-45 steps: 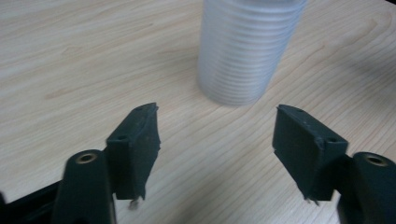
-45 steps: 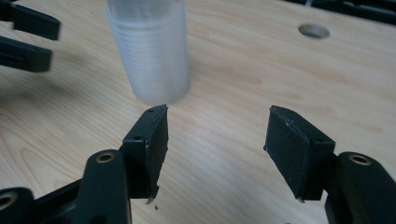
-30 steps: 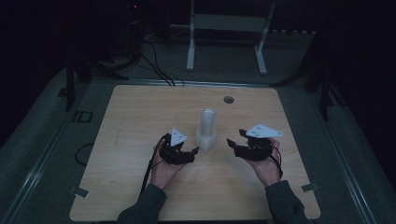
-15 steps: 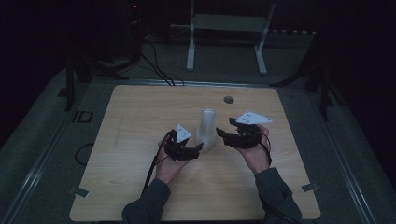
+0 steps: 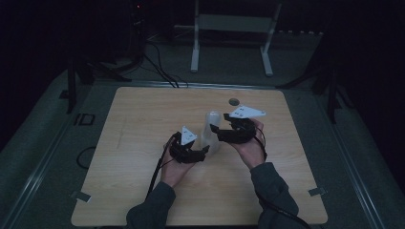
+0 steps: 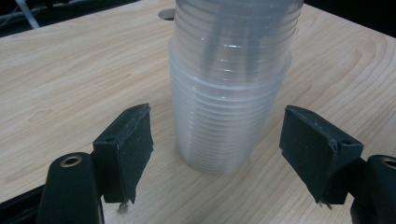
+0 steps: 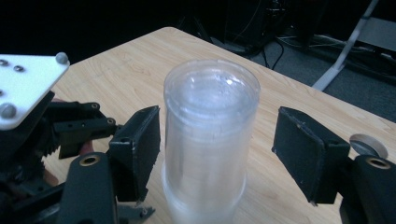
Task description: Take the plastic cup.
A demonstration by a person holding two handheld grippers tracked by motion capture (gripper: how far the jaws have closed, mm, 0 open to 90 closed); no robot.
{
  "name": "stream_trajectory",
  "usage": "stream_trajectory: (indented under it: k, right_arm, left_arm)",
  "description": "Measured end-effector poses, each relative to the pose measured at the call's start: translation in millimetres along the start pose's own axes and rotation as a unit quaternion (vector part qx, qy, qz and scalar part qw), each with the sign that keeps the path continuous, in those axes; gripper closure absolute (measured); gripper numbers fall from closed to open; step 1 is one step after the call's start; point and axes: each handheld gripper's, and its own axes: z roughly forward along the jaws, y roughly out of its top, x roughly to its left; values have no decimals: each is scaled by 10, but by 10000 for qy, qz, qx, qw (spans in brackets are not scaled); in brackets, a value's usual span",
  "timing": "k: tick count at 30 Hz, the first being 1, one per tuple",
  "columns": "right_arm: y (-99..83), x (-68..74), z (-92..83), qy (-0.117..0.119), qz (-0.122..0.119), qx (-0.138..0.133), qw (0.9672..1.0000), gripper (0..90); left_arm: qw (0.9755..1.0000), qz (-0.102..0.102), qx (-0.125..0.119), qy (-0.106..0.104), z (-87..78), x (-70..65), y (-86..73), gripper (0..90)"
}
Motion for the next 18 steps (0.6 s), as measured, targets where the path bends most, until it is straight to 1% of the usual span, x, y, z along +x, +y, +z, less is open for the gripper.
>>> stream_trajectory:
  k: [4, 7, 8, 10, 15, 18]
  right_arm:
    - [29, -2, 64, 2, 0, -1, 10000, 316]
    - [35, -4, 81, 14, 5, -8, 10000, 316]
    - [52, -15, 141, 42, 16, 11, 10000, 320]
    - [50, -15, 172, 88, 31, -8, 10000, 332]
    - [40, -4, 244, 148, -14, 37, 9999, 334]
    - [38, -7, 264, 128, -27, 71, 9999, 351]
  left_arm:
    - [10000, -20, -38, -28, 9, 1, 10, 253]
    - [10000, -8, -52, -35, 14, -3, 12, 252]
    - [10000, 31, -38, -40, 26, -15, 17, 250]
    - [10000, 28, -58, -46, 33, -22, 18, 248]
    - [10000, 46, -56, -55, 59, -34, 19, 247]
    - [10000, 49, -55, -46, 70, -37, 20, 247]
